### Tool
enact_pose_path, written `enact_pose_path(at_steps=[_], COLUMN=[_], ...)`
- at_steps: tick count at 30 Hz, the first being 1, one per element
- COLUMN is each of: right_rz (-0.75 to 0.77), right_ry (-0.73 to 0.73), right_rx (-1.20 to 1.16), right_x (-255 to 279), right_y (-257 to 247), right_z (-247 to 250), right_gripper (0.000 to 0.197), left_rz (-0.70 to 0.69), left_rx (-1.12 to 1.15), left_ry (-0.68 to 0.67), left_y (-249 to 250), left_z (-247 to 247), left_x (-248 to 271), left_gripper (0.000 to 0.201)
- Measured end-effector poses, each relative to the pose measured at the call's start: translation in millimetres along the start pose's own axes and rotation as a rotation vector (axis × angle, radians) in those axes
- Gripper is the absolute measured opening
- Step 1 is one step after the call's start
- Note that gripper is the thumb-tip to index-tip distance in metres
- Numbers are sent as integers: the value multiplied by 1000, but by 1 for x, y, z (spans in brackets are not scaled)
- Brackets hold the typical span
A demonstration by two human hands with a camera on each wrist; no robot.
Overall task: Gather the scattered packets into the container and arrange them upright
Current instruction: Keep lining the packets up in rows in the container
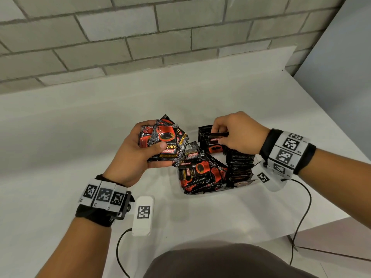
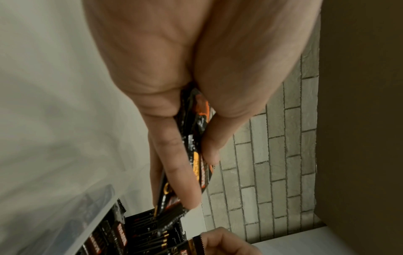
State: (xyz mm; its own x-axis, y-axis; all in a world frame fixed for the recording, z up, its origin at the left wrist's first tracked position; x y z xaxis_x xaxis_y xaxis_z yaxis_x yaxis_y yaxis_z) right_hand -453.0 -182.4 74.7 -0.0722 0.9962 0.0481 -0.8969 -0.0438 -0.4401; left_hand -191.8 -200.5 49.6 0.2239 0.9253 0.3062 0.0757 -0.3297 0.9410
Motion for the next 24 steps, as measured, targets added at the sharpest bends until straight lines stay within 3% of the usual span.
enact_pose_path(at_steps=[7, 14, 20, 24], right_rz=[49, 80, 70, 80], right_ry=[-12, -15, -16, -30], right_rx=[260, 419, 353, 344], right_x=[-4, -9, -8, -5], right_y=[3, 2, 1, -2], right_z=[-18, -21, -18, -12], right_gripper=[14, 25, 4, 12], left_rz=[9, 17, 19, 23], left_rx=[6, 11, 14, 9], left_ry=[-8, -18, -24, -26], left_y=[-1, -1, -3, -3], left_z=[-1, -4, -5, -5], left_x=[0, 2, 2, 2], left_gripper=[54, 58, 58, 59])
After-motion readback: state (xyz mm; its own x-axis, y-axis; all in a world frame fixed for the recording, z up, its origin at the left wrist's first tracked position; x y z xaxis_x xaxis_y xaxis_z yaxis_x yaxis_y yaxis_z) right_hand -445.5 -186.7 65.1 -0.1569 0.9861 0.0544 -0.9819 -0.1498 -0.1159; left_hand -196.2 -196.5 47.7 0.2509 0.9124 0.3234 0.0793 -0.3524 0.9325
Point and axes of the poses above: each hand's wrist, its own x-axis away from the middle knuckle, its own z-axis out of the back of the hand, y = z × x, the point moved 5 cm from there along -x, towards the middle knuckle, and after that the axes turned 9 degrees about y, right-handed, at the moved point
